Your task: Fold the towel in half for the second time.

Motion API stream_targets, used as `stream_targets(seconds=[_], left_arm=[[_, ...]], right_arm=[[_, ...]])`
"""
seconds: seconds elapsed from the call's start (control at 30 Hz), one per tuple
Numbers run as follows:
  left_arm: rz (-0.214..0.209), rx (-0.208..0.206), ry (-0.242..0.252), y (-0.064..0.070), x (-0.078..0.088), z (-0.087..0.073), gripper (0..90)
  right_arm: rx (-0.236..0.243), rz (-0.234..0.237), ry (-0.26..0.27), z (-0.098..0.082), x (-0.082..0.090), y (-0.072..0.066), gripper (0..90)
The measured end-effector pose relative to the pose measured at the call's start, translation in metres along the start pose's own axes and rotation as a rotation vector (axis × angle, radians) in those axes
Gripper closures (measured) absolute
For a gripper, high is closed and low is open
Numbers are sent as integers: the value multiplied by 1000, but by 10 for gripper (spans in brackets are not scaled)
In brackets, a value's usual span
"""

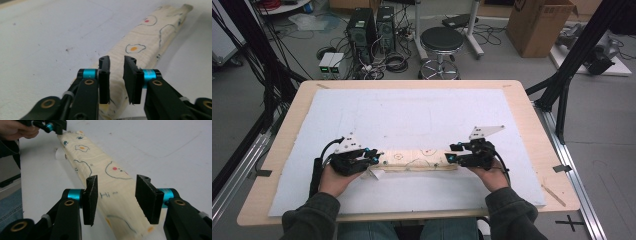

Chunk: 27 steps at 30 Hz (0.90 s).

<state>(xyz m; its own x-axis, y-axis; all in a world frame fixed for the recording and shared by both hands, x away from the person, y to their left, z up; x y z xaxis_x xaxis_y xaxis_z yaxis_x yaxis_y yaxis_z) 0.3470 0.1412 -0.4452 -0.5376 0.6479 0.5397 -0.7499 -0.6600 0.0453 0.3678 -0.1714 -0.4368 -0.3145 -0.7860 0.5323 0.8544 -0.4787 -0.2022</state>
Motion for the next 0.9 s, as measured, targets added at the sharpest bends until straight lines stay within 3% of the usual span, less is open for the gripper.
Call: stream_targets(seconds=[0.23, 0.3, 0.57, 0.73, 0.8, 0.9], left_arm=[[-8, -50, -111, 4, -13, -10, 782], [-10, -45, -123, 3, -13, -11, 747], [12, -109, -184, 5, -17, -19, 705], [24, -88, -161, 2, -16, -24, 662], [13, -54, -131, 1, -15, -28, 660], [16, -67, -131, 2, -15, -27, 657]], right_arm=[[31, 20, -92, -6, -32, -5, 490], [47, 14, -112, -9, -35, -5, 488], [86, -53, -184, -27, -36, 1, 485], [127, -77, -194, -33, -29, 2, 484], [108, -72, -182, -35, -26, 1, 469], [93, -52, -150, -31, -23, -1, 441]])
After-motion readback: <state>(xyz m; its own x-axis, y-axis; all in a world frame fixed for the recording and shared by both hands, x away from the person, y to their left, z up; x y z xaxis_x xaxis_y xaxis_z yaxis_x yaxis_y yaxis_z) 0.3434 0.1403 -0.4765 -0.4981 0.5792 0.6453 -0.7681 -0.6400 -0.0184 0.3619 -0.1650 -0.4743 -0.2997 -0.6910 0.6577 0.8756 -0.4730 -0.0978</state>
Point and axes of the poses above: each handheld gripper's, and its own axes: x roughly backward along the jaws, z roughly out of its top, y roughly to its right, the point moved 6 cm from there along -x, roughly forward along the jaws
